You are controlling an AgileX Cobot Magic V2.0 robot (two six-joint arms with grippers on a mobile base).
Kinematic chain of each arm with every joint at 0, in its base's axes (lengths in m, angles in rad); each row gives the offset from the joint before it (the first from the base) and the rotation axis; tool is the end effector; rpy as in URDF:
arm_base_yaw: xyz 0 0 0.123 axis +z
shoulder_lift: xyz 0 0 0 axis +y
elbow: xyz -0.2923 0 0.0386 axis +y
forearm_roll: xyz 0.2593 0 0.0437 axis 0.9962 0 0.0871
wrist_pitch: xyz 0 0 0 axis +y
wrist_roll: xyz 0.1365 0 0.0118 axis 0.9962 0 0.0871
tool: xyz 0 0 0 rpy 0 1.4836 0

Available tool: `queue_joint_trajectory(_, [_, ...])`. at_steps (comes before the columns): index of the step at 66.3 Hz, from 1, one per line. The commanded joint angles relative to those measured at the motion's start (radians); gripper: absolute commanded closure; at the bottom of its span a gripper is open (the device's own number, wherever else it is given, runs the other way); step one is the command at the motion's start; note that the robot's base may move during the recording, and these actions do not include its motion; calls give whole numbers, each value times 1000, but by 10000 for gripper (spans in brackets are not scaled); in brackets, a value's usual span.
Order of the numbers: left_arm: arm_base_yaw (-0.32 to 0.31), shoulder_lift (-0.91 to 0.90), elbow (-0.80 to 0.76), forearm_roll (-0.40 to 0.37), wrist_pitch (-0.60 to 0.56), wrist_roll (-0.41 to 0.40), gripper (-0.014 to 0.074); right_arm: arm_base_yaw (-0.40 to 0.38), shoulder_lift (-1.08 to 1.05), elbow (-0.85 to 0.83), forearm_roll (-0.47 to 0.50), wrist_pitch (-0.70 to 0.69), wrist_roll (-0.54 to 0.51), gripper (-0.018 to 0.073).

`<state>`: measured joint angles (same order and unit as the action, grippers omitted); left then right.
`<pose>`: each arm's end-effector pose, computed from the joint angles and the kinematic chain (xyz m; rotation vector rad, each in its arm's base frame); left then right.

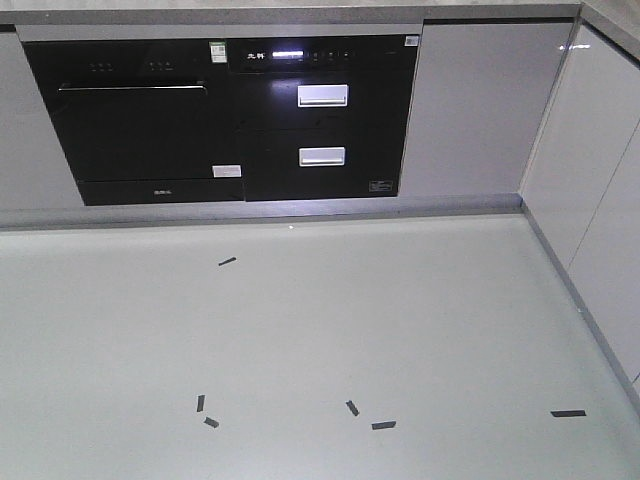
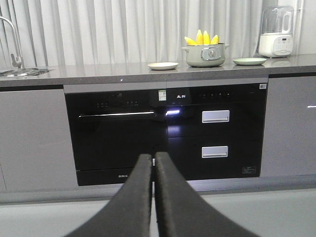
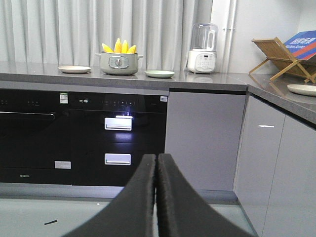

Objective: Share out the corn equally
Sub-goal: 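Drive the base forward toward the counter with the corn pot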

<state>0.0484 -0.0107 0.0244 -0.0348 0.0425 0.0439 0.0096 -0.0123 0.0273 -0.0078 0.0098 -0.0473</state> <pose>0.1040 0.0048 0.2027 -0.0291 1.5397 0.0445 0.1039 0.0010 0.2062 -0.0487 1.5077 -0.0366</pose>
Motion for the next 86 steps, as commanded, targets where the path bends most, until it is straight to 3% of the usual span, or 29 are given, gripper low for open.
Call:
queue_joint_trajectory(1, [1, -17, -17, -8, -74, -6, 603, -5, -8, 8, -8, -78, 0, 565])
queue_joint_trajectory(86, [1, -17, -17, -8, -74, -6, 603, -5, -8, 8, -8, -78, 0, 565])
